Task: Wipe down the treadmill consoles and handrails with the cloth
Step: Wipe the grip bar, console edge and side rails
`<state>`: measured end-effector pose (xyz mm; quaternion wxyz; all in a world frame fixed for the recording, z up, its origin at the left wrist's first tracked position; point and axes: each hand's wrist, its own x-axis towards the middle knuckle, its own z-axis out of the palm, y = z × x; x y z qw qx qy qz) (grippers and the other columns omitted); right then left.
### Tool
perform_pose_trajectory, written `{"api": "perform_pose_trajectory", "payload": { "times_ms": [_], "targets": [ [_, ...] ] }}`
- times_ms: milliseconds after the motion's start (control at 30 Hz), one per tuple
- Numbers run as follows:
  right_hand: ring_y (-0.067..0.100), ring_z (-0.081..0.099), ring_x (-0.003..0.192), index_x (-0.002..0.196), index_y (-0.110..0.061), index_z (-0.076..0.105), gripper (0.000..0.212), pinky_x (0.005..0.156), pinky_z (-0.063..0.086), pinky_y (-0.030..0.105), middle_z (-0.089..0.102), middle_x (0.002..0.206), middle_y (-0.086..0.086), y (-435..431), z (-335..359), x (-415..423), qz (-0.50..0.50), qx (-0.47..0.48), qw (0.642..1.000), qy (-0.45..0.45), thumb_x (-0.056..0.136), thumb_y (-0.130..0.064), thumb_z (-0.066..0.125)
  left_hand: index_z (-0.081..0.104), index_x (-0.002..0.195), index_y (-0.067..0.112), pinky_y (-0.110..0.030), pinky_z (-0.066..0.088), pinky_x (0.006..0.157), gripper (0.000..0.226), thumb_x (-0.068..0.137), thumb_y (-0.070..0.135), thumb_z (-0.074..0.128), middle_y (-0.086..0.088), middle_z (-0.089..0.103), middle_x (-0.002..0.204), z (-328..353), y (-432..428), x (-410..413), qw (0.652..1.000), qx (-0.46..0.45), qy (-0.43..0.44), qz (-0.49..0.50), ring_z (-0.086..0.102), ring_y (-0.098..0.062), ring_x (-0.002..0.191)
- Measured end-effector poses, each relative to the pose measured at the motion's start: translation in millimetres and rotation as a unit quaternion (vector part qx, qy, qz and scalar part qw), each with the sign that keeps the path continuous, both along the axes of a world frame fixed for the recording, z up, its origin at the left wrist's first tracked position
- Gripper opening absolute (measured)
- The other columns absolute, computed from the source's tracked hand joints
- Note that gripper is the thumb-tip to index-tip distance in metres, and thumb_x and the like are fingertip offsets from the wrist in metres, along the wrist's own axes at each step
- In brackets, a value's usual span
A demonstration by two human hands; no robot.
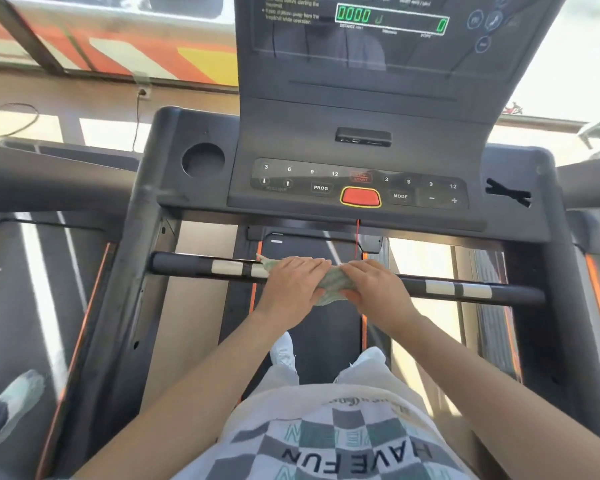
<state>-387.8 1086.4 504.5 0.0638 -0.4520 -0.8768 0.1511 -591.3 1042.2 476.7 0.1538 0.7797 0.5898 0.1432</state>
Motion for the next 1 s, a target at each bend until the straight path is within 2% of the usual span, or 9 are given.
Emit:
{"api": "perform_pose_trajectory", "payload": {
  "times_ms": [167,267,433,533,600,700,800,1000],
  "targets": [
    [0.031,0.065,0.092,0.105,-0.010,0.071,0.044,0.085,0.050,0.043,0.074,0.097,0.002,-1,1,-5,0.015,0.044,0.998,-0.043,0.065,-0.019,0.088,0.067,0.128,0.015,-0.041,0.052,0.097,0.055,0.078,0.031,0.083,0.001,0.071,0.126,-6,-1,-6,1.000,0.024,-0.019,0.001,0.067,-0.024,0.112],
    [0.031,0.066,0.097,0.120,-0.009,0.067,0.052,0.089,0.051,0.044,0.073,0.108,0.005,-6,-4,-23,0.044,0.033,0.998,-0.032,0.072,-0.019,0.084,0.067,0.128,0.015,-0.041,0.054,0.095,0.056,0.078,0.032,0.085,0.001,0.071,0.124,-8,-6,-22,0.999,0.046,-0.016,0.013,0.068,-0.024,0.110],
    [0.032,0.068,0.100,0.129,-0.011,0.064,0.054,0.083,0.055,0.045,0.068,0.124,0.007,-11,-4,-60,0.062,0.004,0.998,-0.003,0.078,-0.015,0.081,0.067,0.129,0.018,-0.037,0.048,0.099,0.052,0.084,0.039,0.079,0.006,0.070,0.125,-13,-18,-59,0.996,0.076,-0.004,0.045,0.065,-0.021,0.112],
    [0.034,0.069,0.098,0.131,-0.014,0.063,0.052,0.080,0.057,0.046,0.069,0.122,0.006,-10,-1,-83,0.083,-0.011,0.996,0.009,0.081,-0.016,0.079,0.067,0.130,0.017,-0.034,0.041,0.102,0.047,0.092,0.044,0.062,0.006,0.068,0.128,-11,-26,-81,0.993,0.097,0.004,0.060,0.062,-0.021,0.114],
    [0.036,0.069,0.095,0.133,-0.016,0.061,0.054,0.076,0.058,0.049,0.069,0.122,0.006,-8,-2,-100,0.100,-0.027,0.995,0.013,0.082,-0.015,0.078,0.066,0.132,0.016,-0.036,0.040,0.105,0.047,0.095,0.044,0.059,0.004,0.066,0.130,-11,-35,-97,0.992,0.105,0.017,0.075,0.060,-0.021,0.116],
    [0.037,0.068,0.096,0.137,-0.017,0.057,0.057,0.076,0.058,0.049,0.067,0.124,0.007,-8,-3,-128,0.131,-0.043,0.990,0.018,0.084,-0.014,0.075,0.062,0.137,0.016,-0.042,0.040,0.110,0.047,0.098,0.042,0.058,0.002,0.063,0.135,-14,-49,-120,0.988,0.095,0.032,0.116,0.057,-0.026,0.126],
    [0.038,0.066,0.105,0.141,-0.016,0.054,0.055,0.082,0.057,0.051,0.064,0.131,0.009,-8,-3,-155,0.159,-0.062,0.985,0.026,0.088,-0.014,0.071,0.060,0.140,0.015,-0.045,0.040,0.113,0.046,0.099,0.036,0.055,-0.002,0.061,0.140,-18,-63,-137,0.980,0.092,0.030,0.175,0.051,-0.027,0.135],
    [0.038,0.061,0.114,0.146,-0.015,0.049,0.053,0.087,0.054,0.049,0.061,0.135,0.009,2,-2,-198,0.211,-0.127,0.968,0.039,0.094,-0.012,0.062,0.063,0.136,0.013,-0.045,0.048,0.106,0.045,0.094,0.025,0.066,-0.011,0.055,0.148,-15,-79,-153,0.952,0.083,0.020,0.295,0.047,-0.030,0.140]
  ]
}}
